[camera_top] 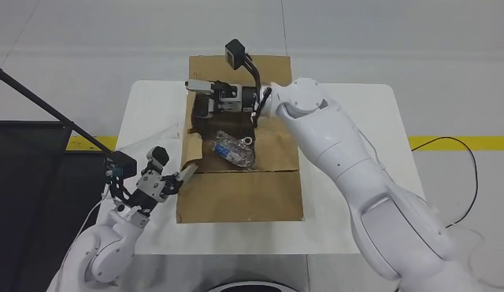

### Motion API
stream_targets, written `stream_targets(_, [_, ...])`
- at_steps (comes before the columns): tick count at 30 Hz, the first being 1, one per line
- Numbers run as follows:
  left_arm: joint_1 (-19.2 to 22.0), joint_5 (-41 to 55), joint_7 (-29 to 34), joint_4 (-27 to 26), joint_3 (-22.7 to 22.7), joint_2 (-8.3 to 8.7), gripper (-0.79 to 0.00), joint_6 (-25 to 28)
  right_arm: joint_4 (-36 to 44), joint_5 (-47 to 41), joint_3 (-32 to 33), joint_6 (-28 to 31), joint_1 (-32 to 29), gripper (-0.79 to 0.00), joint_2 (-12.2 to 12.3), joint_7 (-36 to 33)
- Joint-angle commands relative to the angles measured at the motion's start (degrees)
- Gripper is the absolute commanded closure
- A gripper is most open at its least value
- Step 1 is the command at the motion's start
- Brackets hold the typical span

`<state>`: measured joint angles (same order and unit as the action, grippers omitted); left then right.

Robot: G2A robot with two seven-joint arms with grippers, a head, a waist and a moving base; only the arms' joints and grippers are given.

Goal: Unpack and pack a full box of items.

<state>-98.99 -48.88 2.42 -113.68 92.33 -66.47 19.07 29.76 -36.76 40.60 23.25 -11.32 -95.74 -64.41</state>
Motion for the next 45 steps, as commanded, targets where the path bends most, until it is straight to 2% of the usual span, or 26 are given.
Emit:
stream_targets(1, [0.16,0.40,-0.43,0.11,-0.04,-0.09,-0.785,-1.10,-0.37,-0.16,0.30,0.82,0.10,-0.785,-0.15,-1.17])
stream_targets(13, [0.49,1.70,-1.31,1.95,0.84,-0.25,-0.785,-1.82,-1.07,0.75,1.76,4.58,0.09,-0.785,-0.69,-4.72])
stream_targets(22, [-1.56,5.07,-2.98,2.97,4.58,-0.23,-0.785,-0.67,-0.04,3.45,3.66,7.21,-0.37,-0.785,0.26,-5.52])
stream_targets(33, [-0.86,7.41,-2.30,7.07,8.30,-0.16,-0.785,-1.32,8.02,10.82,8.17,9.65,-4.65,-0.785,4.44,-6.58])
stream_targets(43, [0.98,7.76,-1.23,10.45,9.23,-0.15,-0.785,-1.50,27.54,20.73,16.06,6.05,-15.59,-0.785,10.16,-5.84])
stream_targets(45, [1.26,7.83,-1.11,10.75,9.14,-0.18,-0.785,-1.57,28.93,21.35,16.80,5.40,-16.48,-0.785,10.54,-5.59])
